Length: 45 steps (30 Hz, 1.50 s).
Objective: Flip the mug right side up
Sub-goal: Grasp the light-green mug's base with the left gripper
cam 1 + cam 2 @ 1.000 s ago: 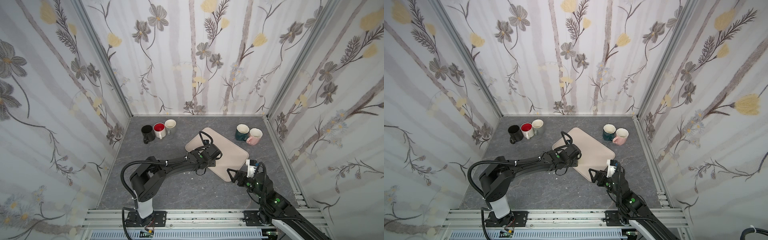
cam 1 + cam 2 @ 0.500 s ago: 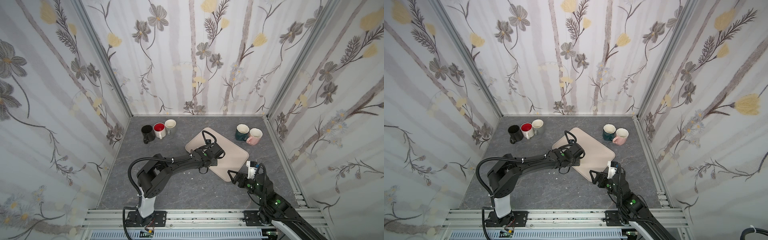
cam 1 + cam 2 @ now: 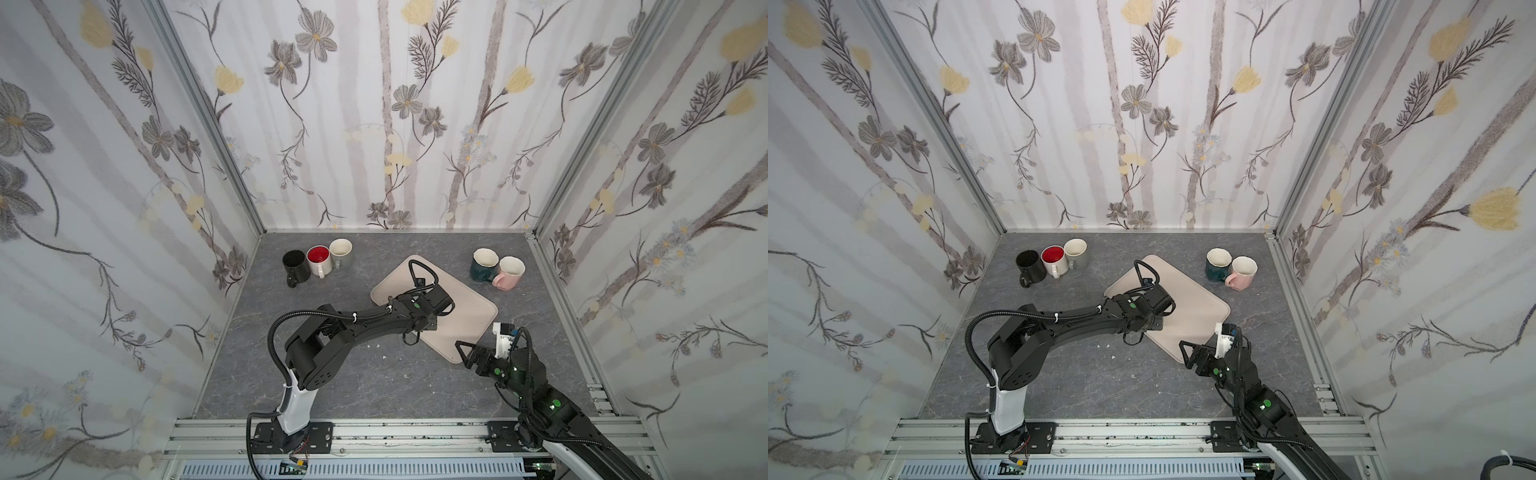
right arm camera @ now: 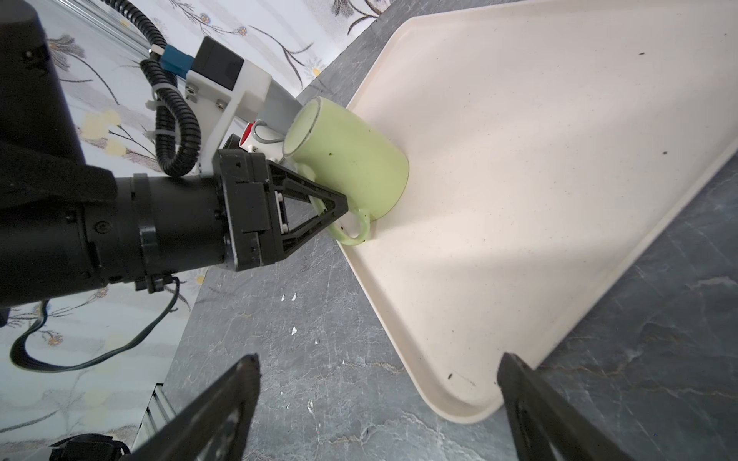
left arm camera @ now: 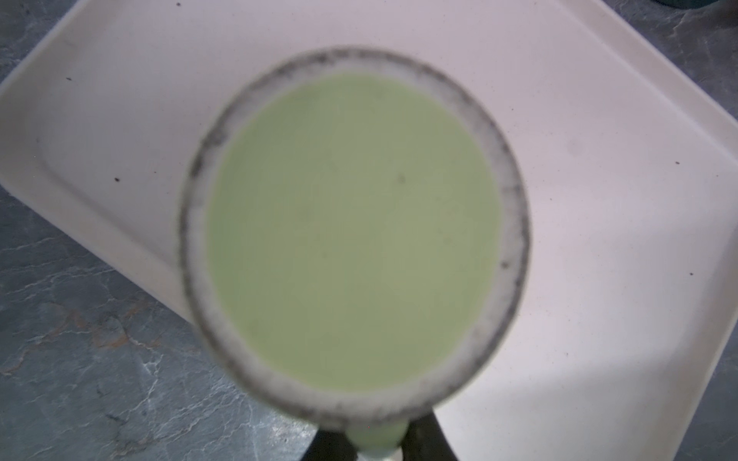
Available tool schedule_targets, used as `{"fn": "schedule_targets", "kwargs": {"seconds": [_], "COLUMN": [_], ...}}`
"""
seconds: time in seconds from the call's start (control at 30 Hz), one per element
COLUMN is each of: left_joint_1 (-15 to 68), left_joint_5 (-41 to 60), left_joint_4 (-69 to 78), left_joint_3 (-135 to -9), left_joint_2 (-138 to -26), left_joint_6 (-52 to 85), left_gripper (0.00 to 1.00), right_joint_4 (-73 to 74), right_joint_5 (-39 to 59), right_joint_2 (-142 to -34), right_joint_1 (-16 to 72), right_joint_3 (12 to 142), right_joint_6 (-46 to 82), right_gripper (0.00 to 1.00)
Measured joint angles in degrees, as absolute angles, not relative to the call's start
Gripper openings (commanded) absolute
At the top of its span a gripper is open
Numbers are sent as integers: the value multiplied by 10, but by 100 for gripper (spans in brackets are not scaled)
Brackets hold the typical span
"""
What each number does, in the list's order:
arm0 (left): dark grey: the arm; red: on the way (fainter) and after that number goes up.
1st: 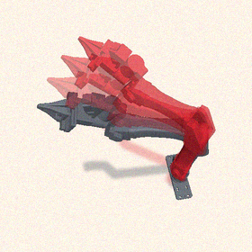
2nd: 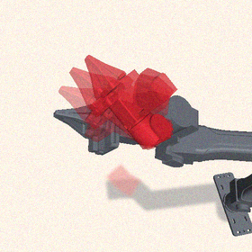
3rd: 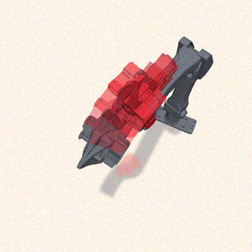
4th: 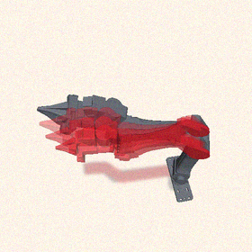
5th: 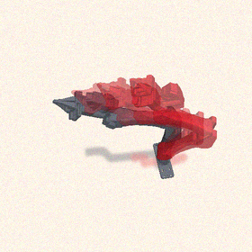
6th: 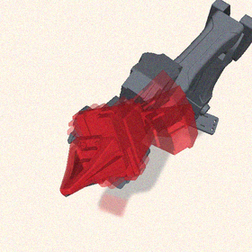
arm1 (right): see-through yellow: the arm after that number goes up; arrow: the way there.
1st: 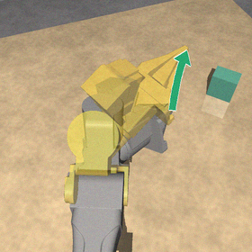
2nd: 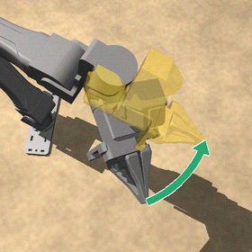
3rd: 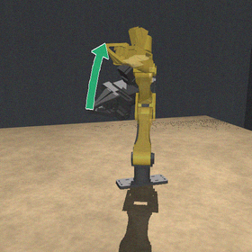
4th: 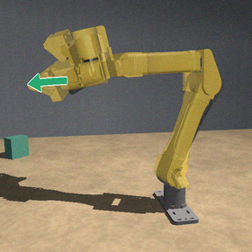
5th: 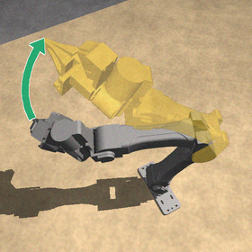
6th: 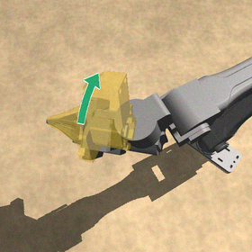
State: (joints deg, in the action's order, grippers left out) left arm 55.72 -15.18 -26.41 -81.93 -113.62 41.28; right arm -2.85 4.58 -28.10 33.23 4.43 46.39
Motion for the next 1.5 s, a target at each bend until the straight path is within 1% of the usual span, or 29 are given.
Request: {"fn": "schedule_targets", "kwargs": {"seconds": [0.03,0.07,0.4,0.77,1.1,1.27,1.5], "left_joint_1": [557,557,554,552,548,538,530], "left_joint_5": [-153,-154,-158,-146,-103,-72,-36], "left_joint_4": [-265,-265,-284,-295,-281,-268,-257], "left_joint_3": [-821,-823,-844,-844,-840,-843,-843], "left_joint_2": [-1137,-1139,-1150,-1132,-1098,-1074,-1028], "left_joint_6": [410,409,404,392,366,342,312], "left_gripper": [2,0,0,0,0,0,0], "right_joint_4": [-29,-29,-29,-29,-24,5,62], "right_joint_5": [46,46,46,56,75,92,125], "right_joint_2": [-281,-281,-279,-277,-282,-312,-403], "right_joint_1": [332,332,329,327,327,327,327], "right_joint_3": [43,42,39,39,39,40,67], "right_joint_6": [464,464,464,464,465,471,475], "right_gripper": [93,93,93,93,94,94,94]}}
